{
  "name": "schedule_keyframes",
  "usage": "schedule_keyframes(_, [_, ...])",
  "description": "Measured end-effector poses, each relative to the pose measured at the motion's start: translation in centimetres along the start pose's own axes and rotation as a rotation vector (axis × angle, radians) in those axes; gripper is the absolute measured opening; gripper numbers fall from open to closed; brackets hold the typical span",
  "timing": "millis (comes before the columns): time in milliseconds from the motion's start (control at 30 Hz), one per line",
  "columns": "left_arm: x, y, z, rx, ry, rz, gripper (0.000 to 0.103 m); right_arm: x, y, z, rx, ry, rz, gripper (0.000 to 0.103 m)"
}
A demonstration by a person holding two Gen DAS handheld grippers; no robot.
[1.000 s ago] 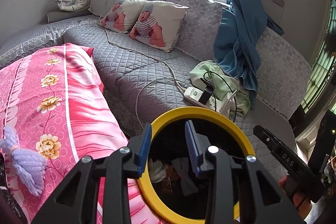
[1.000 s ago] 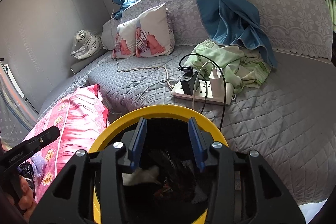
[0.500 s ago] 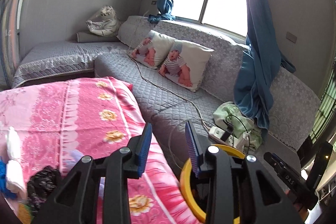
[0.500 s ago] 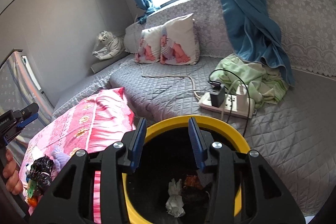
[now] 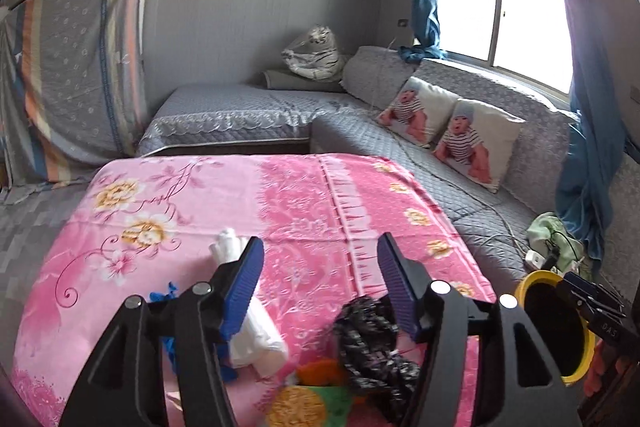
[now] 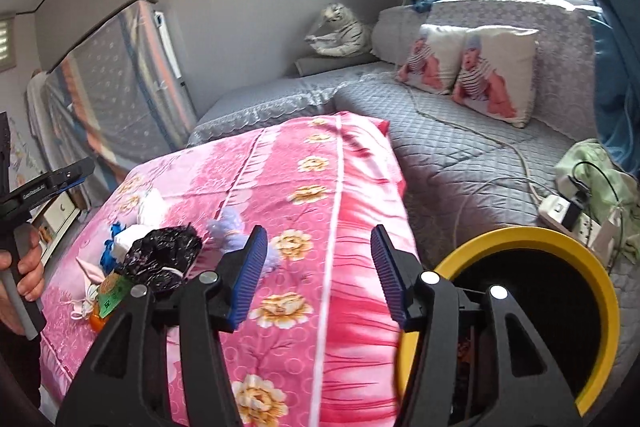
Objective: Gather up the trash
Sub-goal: 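Move both open tools back over the trash on the bedspread, then grasp the lavender mesh scrubber with the right tool while the left tool grasps the white rolled bag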
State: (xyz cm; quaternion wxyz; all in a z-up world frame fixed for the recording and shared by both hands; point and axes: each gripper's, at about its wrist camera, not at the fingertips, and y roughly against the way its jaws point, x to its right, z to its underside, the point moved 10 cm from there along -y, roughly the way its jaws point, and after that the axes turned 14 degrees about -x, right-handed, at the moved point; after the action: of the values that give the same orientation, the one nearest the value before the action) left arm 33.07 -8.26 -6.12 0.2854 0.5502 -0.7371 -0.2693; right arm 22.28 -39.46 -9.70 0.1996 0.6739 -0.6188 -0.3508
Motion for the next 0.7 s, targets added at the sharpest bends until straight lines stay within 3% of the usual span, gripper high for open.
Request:
schedule_keyframes(167, [-4.3,-3.1,1.3,-0.085,0.082,-0.011,0.071,-4.9,-3.6,0.3,-0.071,0.123,-0.002,0.062])
schedule_keyframes(333, [-5.2,-4.9,2.6,-0.112,0.064,-0.057,0.081,-7.1,-6.2,1.0,-0.128,0.212,0.03,0.066])
schedule_keyframes(700, [-6.8,-8.7,3.2,-0.206,0.091,-0.077,0.081,-8.0,-9.4,0.9,-0.178,0.277,0.074,0.067])
